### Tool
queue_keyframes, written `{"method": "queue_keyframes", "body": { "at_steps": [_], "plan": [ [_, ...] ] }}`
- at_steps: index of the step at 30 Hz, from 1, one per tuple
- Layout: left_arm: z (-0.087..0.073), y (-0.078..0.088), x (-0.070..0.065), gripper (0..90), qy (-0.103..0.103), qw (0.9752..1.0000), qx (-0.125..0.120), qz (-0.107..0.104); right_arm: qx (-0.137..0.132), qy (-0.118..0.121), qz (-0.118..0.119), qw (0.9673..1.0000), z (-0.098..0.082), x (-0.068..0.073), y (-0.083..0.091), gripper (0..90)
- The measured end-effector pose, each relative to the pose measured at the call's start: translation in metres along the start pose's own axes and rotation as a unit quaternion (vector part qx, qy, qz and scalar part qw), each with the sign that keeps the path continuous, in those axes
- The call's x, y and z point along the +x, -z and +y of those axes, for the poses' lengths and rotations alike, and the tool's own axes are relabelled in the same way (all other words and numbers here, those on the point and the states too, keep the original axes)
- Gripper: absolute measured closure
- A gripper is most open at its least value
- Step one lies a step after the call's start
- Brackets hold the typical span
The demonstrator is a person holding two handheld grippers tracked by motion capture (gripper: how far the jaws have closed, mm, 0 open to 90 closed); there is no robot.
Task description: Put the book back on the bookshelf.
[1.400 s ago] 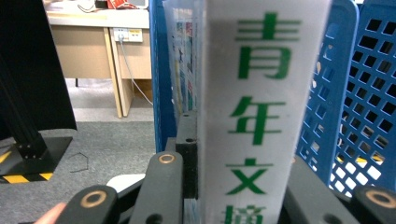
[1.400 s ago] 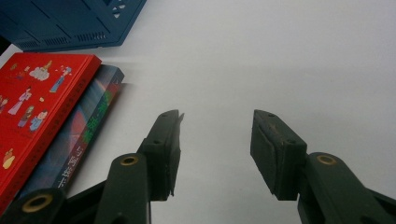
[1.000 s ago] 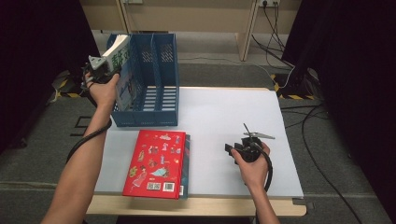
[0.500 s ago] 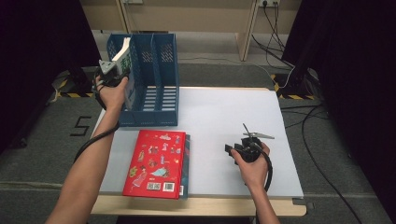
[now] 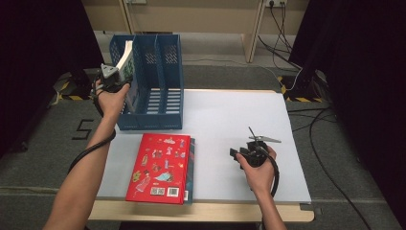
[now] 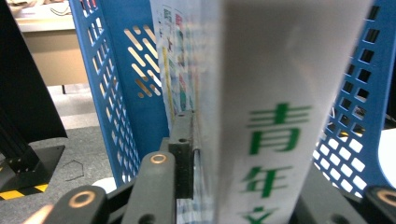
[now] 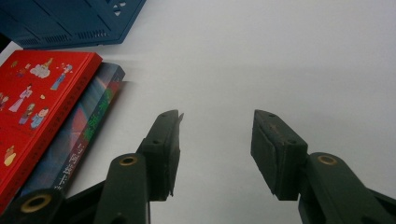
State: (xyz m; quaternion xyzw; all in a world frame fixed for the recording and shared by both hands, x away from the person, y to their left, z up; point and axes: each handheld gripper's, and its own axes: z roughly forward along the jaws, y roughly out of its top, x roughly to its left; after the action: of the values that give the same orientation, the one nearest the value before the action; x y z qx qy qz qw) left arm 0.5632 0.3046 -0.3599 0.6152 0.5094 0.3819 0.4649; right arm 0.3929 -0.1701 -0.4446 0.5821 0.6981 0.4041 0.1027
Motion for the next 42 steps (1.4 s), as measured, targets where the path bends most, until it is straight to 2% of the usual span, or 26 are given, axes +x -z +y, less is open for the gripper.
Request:
{"method": "queue_keyframes", "body": {
  "at_steps": [3,10,14,17,20,26,32,37,42],
  "plan": [
    [0.001,0.004,0.000,65.6,-0.005,0.9999,-0.002,-0.009,0.002,0.002,0.000,1.0000,-0.001,-0.001,-0.001,52.3],
    [-0.001,0.011,0.000,66.0,0.000,0.9999,0.007,-0.007,0.003,0.003,0.000,1.0000,0.000,0.000,0.000,52.0],
    [0.001,0.010,-0.001,64.9,0.007,0.9999,0.006,-0.006,0.005,0.003,0.002,1.0000,0.000,0.001,-0.001,51.7],
    [0.005,0.008,-0.001,59.2,0.015,0.9999,0.002,-0.005,0.005,0.003,0.003,1.0000,0.000,0.002,-0.001,51.3],
    [0.009,0.006,-0.001,57.8,0.018,0.9998,-0.003,-0.001,0.004,0.002,0.003,1.0000,0.000,0.001,-0.001,51.1],
    [0.013,-0.002,0.001,53.3,0.026,0.9997,0.001,-0.004,0.006,0.003,0.004,1.0000,-0.001,0.000,-0.002,50.8],
    [0.020,-0.007,-0.001,55.0,0.025,0.9997,0.004,-0.004,0.005,0.002,0.004,1.0000,0.000,0.000,-0.002,50.7],
    [0.022,-0.011,-0.003,60.2,0.016,0.9998,0.011,0.006,0.007,-0.001,0.003,1.0000,-0.001,0.000,-0.002,50.6],
    [0.023,-0.014,-0.002,65.5,0.019,0.9994,0.023,0.017,0.007,0.001,0.004,1.0000,-0.001,-0.001,-0.003,50.6]
  ]
}}
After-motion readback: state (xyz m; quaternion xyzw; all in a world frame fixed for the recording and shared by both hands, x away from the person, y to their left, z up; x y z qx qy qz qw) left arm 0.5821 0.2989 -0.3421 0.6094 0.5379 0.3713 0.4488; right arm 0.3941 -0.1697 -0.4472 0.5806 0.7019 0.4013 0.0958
